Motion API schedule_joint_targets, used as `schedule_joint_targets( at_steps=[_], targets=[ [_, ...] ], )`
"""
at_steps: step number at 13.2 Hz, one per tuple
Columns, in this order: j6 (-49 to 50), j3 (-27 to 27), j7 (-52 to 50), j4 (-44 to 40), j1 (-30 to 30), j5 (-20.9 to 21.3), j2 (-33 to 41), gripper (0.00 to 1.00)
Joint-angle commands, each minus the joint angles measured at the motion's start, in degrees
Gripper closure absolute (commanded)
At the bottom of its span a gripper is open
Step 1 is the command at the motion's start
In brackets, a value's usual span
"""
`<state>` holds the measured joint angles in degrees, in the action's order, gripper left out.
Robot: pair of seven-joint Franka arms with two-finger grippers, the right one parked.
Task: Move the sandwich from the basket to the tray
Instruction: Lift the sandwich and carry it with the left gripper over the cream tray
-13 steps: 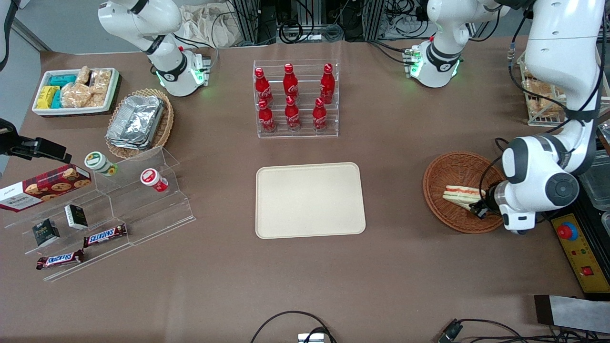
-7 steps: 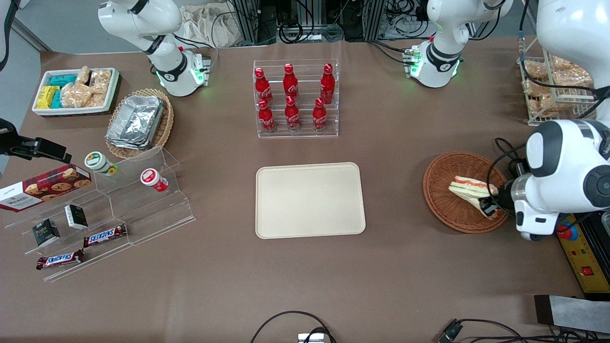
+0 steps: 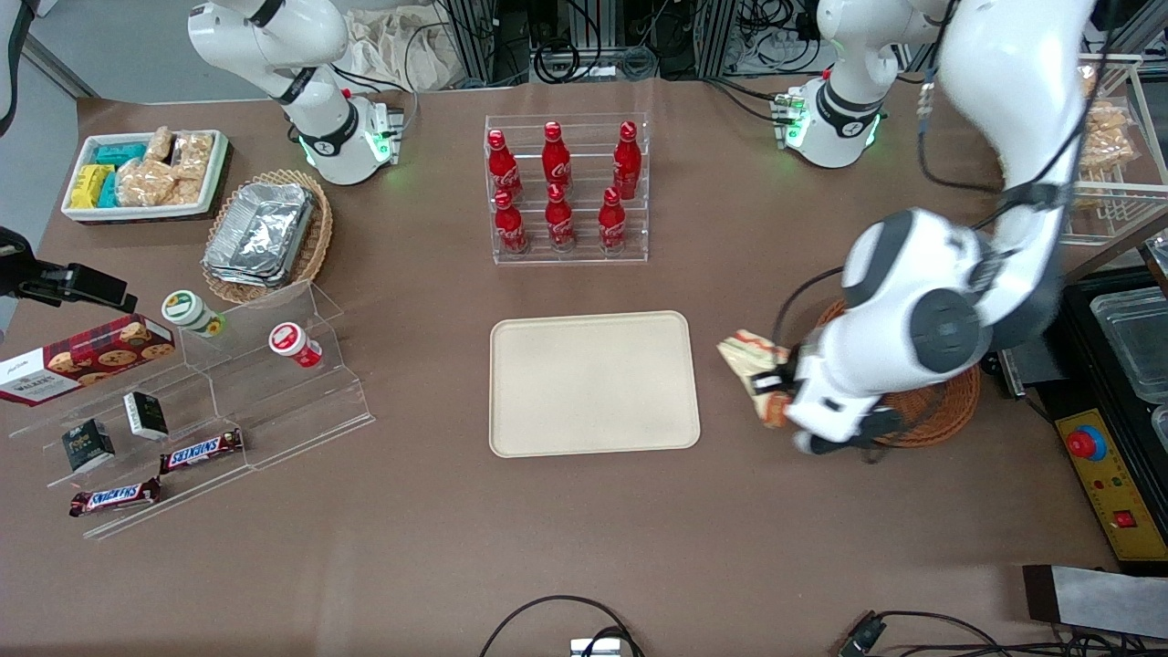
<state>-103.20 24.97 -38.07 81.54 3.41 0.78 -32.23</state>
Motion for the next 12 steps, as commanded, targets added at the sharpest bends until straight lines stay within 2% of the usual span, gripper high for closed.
schedule_joint_targets(
  at_steps=[1,3,7,9,10,11,12],
  targets=[
    [-1.03,-0.27,1.51,-3.76,7.37,3.25,-8.97,1.0],
    [-4.71,-0.36,1.51,-3.67,9.33,6.42,-13.53,1.0],
    [-7.72,-0.36,2.04,-3.41,11.09,8.09,-16.98,1.0],
    [-7.89,-0.45,1.51,-3.5,11.87,8.45,-17.69,0.3],
    [-7.89,-0.45,1.77,-3.5,11.88,8.63,-17.78,0.07],
    [-7.72,-0.45,1.77,-3.5,11.88,9.06,-17.69,0.0],
    [-7.54,-0.45,1.43,-3.58,11.79,9.24,-17.43,0.0]
  ],
)
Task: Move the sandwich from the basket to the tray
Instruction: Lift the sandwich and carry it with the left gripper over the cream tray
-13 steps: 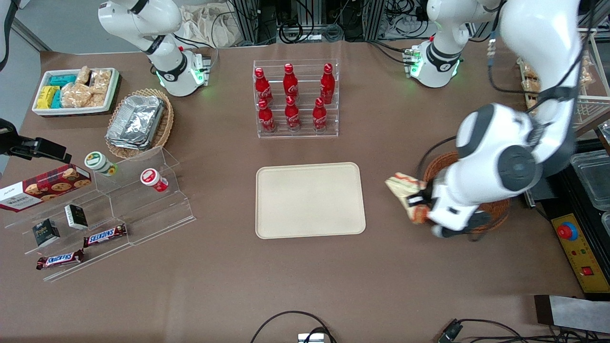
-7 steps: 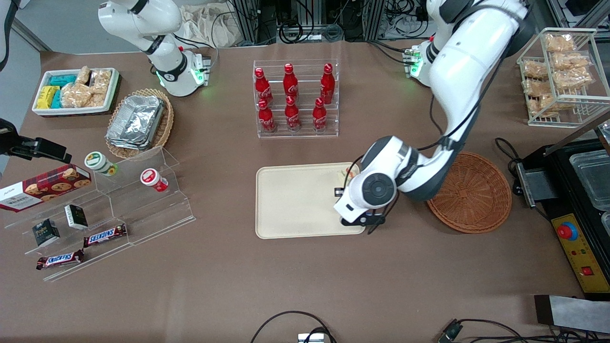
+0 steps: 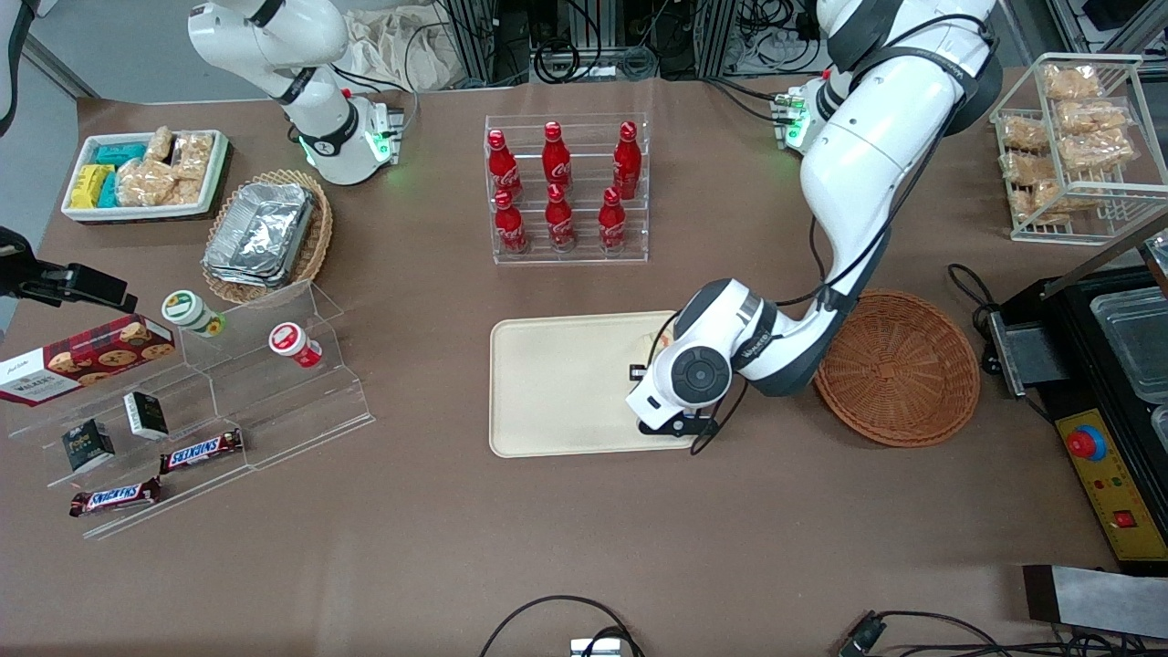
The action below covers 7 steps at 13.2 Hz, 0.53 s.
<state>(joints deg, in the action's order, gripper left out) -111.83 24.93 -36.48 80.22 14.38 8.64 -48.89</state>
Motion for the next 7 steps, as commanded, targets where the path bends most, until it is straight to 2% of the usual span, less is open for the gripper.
schedule_joint_targets(
  at_steps=[1,4,7],
  targets=[
    [1.35,-0.41,-0.26,-2.35,0.74,1.38,-0.42,0.0],
    [2.75,-0.41,-0.53,-2.79,0.04,0.85,2.12,0.0],
    [7.39,-0.41,-0.44,-2.79,-2.67,1.11,8.53,0.0]
  ],
)
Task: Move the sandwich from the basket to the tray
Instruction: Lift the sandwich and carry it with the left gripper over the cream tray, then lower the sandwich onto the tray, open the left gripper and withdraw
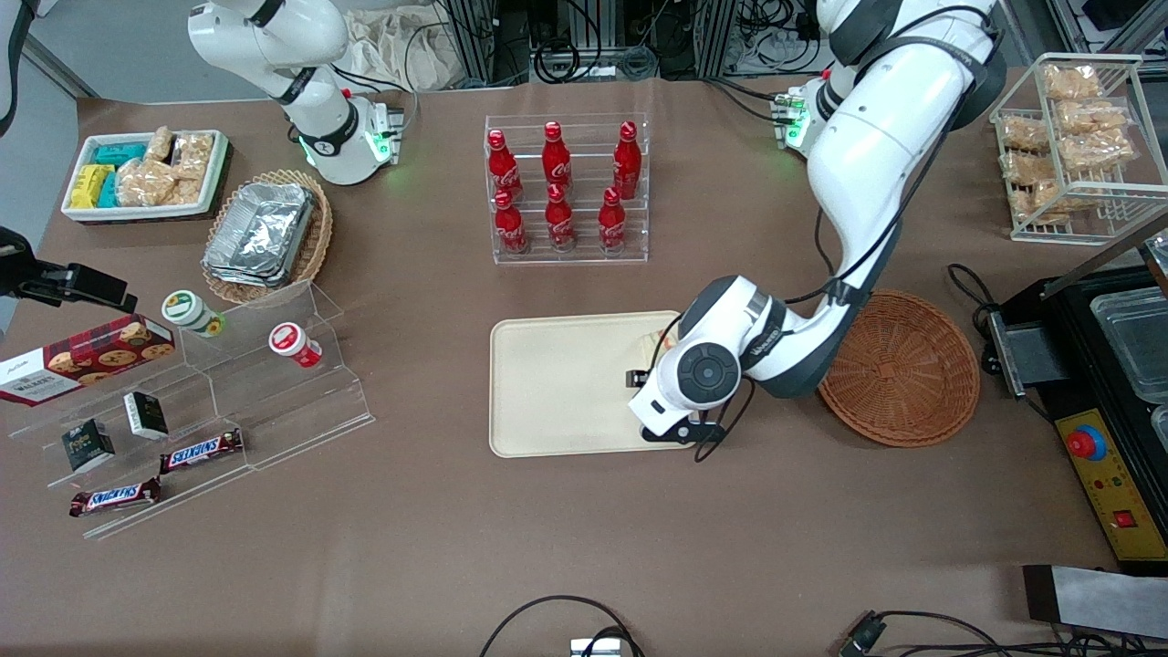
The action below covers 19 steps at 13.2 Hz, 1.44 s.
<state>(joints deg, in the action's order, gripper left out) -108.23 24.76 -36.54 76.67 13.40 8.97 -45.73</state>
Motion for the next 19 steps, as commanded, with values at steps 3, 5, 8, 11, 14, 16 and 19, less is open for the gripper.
schedule_joint_targets(
  at_steps=[3,5,8,11,14,16,19],
  targets=[
    [9.59,-0.15,-0.02,1.91,-6.53,-0.09,12.05,0.0],
    [9.88,-0.15,0.07,5.66,-9.16,-0.18,17.23,0.0],
    [6.9,0.03,0.68,16.11,-13.74,-1.67,25.93,0.0],
    [3.04,0.03,6.11,27.62,-17.69,-4.29,36.47,0.0],
    [3.37,-0.15,12.35,30.12,-23.31,-8.08,42.56,0.0],
    [3.46,-0.24,14.65,28.02,-26.57,-8.18,42.57,0.0],
    [5.03,-0.33,17.89,28.01,-31.65,-8.09,43.97,0.0]
  ],
)
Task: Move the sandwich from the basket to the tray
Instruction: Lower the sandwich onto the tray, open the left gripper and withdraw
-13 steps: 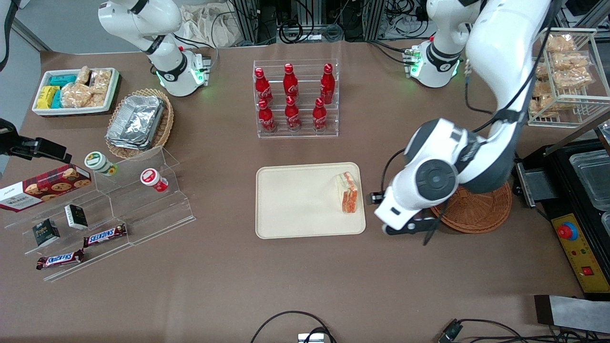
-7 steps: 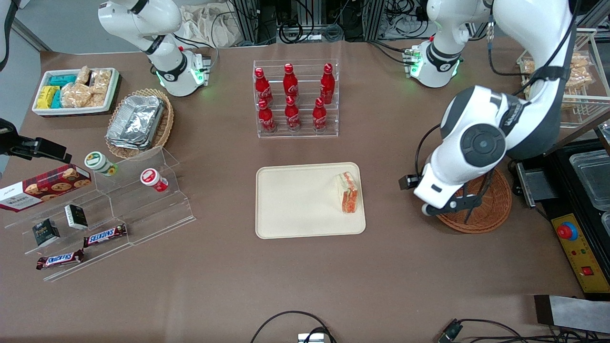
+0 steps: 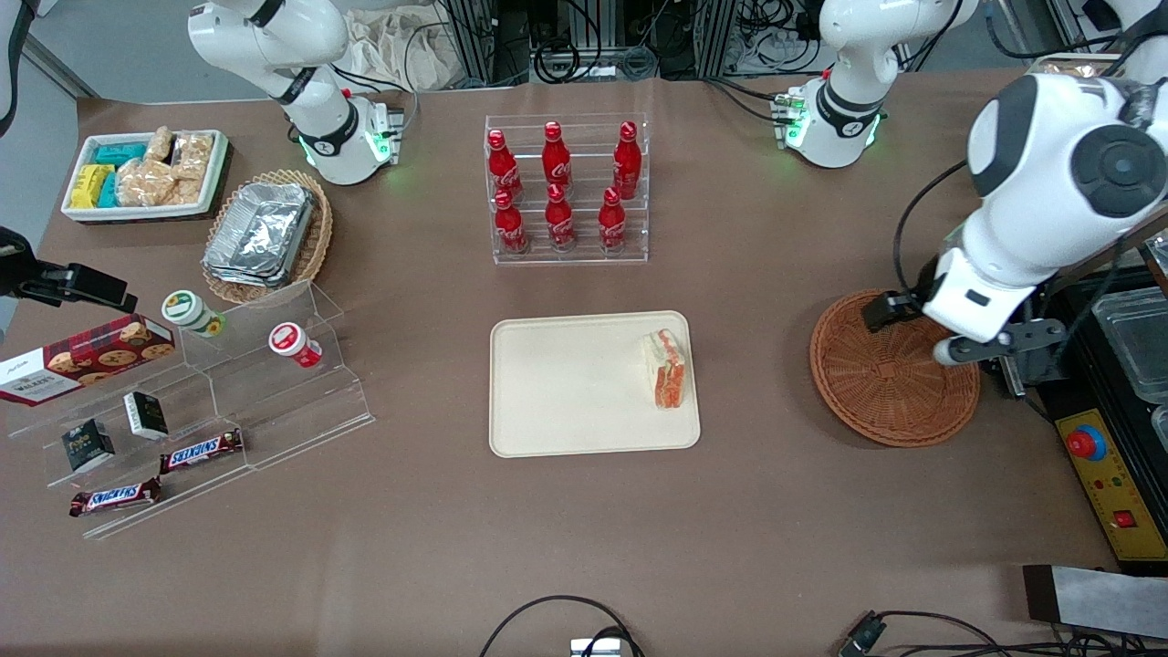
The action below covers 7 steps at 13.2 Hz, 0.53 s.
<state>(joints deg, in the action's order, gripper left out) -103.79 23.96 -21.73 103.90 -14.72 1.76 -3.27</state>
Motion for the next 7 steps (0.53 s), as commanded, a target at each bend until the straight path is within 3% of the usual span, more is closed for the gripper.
schedule_joint_targets(
  at_steps=[1,3,5,7],
  targets=[
    [2.34,0.48,4.93,0.87,-5.39,-0.97,2.55,0.0],
    [4.55,-1.79,7.56,0.87,-7.43,-0.97,4.22,0.0],
    [5.0,-13.35,15.01,0.87,0.7,-0.97,5.46,0.0],
    [6.65,-15.52,17.6,-1.05,2.06,-0.62,4.77,0.0]
  ],
)
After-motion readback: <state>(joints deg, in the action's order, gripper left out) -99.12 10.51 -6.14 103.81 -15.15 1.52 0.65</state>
